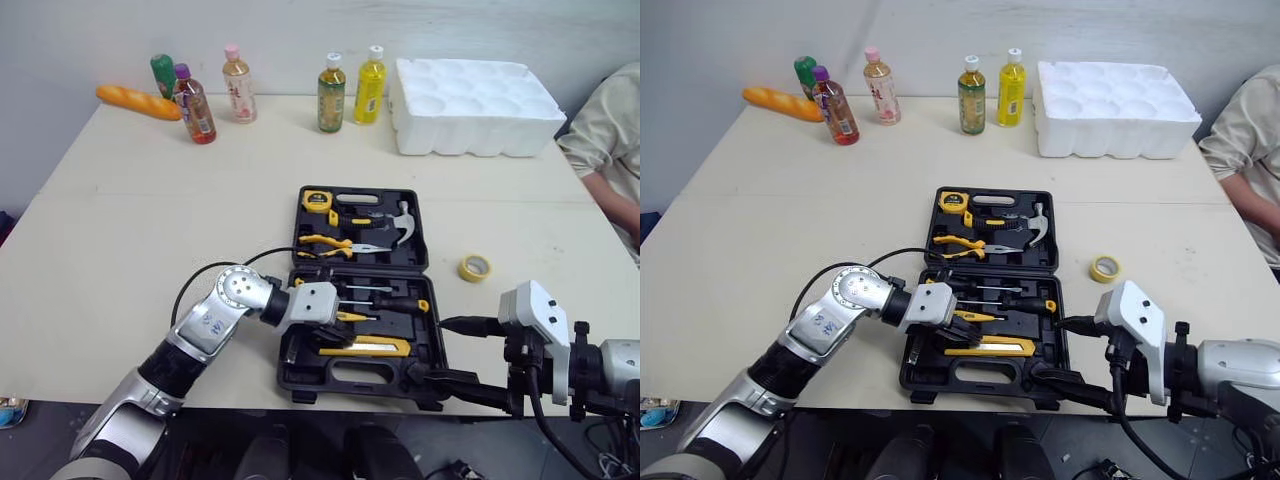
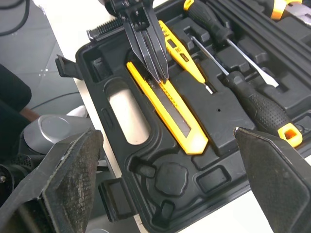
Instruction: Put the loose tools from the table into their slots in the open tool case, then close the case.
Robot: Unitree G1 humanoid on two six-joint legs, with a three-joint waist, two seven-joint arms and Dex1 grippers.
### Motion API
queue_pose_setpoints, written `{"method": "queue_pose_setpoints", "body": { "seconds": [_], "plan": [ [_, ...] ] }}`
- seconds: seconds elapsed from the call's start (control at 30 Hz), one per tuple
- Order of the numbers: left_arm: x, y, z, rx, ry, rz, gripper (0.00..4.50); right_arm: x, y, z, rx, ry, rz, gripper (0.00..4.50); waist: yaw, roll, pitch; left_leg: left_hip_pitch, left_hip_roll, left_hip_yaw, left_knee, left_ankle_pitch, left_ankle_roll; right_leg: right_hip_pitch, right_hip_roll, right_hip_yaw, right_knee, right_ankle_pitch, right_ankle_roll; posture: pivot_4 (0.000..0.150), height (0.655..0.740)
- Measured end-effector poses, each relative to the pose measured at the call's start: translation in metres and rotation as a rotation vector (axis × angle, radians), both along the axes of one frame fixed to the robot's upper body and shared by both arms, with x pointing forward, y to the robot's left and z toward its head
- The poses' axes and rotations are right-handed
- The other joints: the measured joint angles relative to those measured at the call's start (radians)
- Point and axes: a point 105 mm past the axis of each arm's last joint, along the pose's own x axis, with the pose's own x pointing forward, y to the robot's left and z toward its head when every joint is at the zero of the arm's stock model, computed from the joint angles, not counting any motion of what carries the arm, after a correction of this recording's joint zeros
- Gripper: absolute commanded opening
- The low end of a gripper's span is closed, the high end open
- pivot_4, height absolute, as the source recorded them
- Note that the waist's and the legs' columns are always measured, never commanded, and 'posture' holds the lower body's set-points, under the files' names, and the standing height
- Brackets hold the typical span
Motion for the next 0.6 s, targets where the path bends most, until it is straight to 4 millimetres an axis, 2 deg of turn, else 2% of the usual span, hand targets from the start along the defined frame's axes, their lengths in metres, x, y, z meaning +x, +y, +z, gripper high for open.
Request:
{"method": "queue_pose_setpoints", "body": {
  "seconds": [0.07,0.23,0.37,0.43,0.5,0.53,0.57,0.6],
  "plan": [
    [-0.001,-0.001,-0.002,0.012,0.000,-0.003,0.04,0.000,0.000,0.000,0.000,0.000,0.000,4.50,0.000,0.000,-0.001,0.007,0.000,0.000,-0.004,-0.001,0.001,0.007,0.000,0.000,-0.004,0.000,0.000,0.150,0.7400],
    [-0.001,-0.006,-0.001,-0.009,0.023,0.010,0.04,0.000,-0.002,-0.002,-0.004,0.004,-0.006,4.50,0.003,0.000,-0.002,0.007,0.000,0.000,-0.004,-0.001,0.001,0.008,0.000,0.000,-0.004,0.000,0.000,0.150,0.7400],
    [0.000,0.003,0.004,-0.098,0.160,0.078,1.23,0.006,-0.009,-0.003,-0.017,-0.015,-0.044,4.50,0.000,-0.001,-0.001,0.005,0.000,0.000,-0.004,0.000,0.000,0.005,0.000,0.000,-0.004,0.000,0.000,0.150,0.7400],
    [0.000,0.013,0.021,-0.189,0.227,0.113,2.08,0.010,-0.016,-0.003,-0.016,-0.032,-0.074,4.50,-0.002,-0.001,0.000,0.004,0.000,0.000,-0.004,0.000,0.000,0.004,0.000,-0.001,-0.004,0.000,0.000,0.150,0.7400],
    [0.005,0.031,0.042,-0.253,0.223,0.170,2.84,0.014,-0.028,0.000,-0.024,-0.048,-0.123,4.50,-0.004,-0.001,0.000,0.005,0.000,0.000,-0.004,0.000,-0.001,0.004,0.000,-0.001,-0.004,0.000,0.000,0.150,0.7400],
    [0.011,0.051,0.057,-0.294,0.214,0.248,3.36,0.019,-0.043,0.002,-0.033,-0.065,-0.177,4.50,-0.004,0.000,0.000,0.005,0.000,0.000,-0.005,0.000,-0.001,0.005,0.000,0.000,-0.004,0.000,0.000,0.150,0.7400],
    [0.015,0.060,0.062,-0.309,0.214,0.288,3.76,0.020,-0.051,0.002,-0.042,-0.067,-0.206,4.50,-0.004,0.000,0.000,0.006,0.000,0.000,-0.005,0.000,-0.001,0.005,0.000,0.000,-0.005,0.000,0.000,0.150,0.7400],
    [0.020,0.077,0.069,-0.348,0.238,0.377,4.18,0.022,-0.066,0.003,-0.056,-0.074,-0.260,4.50,-0.004,0.000,0.000,0.006,0.000,0.000,-0.006,0.000,-0.001,0.006,-0.001,0.000,-0.005,0.000,0.000,0.150,0.7400]
  ]
}}
